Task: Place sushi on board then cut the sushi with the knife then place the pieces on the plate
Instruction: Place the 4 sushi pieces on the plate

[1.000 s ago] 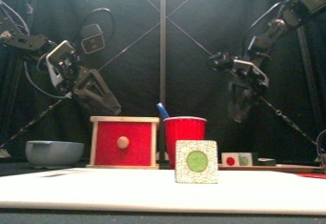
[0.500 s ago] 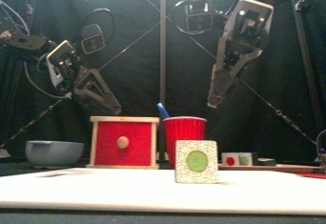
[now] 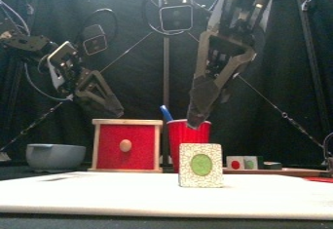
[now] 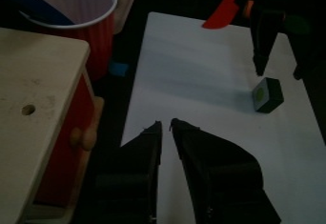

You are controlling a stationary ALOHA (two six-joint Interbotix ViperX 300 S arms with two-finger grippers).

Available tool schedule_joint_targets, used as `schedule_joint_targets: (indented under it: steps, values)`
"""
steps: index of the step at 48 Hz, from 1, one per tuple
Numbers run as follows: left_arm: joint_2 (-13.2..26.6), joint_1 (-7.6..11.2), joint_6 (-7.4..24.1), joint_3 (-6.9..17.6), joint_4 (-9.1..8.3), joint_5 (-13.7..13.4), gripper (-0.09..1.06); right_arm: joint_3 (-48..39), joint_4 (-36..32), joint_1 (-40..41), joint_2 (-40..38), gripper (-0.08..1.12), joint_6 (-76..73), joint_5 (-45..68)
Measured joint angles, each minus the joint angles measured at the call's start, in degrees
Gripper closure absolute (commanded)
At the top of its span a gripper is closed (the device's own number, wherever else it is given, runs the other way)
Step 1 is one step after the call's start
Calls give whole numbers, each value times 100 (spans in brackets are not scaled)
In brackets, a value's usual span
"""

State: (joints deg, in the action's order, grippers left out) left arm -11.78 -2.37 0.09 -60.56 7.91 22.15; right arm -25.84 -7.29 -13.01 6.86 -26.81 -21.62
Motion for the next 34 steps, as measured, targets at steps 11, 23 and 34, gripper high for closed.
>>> schedule_joint_targets:
  steps: [11,23,34]
  values:
    - [0,0,0,0,0,9,37,114,88,-44,308,21,0,18]
    - [0,0,0,0,0,0,37,193,149,-114,615,22,0,88]
    - [0,0,0,9,0,0,37,193,158,-132,765,36,0,158]
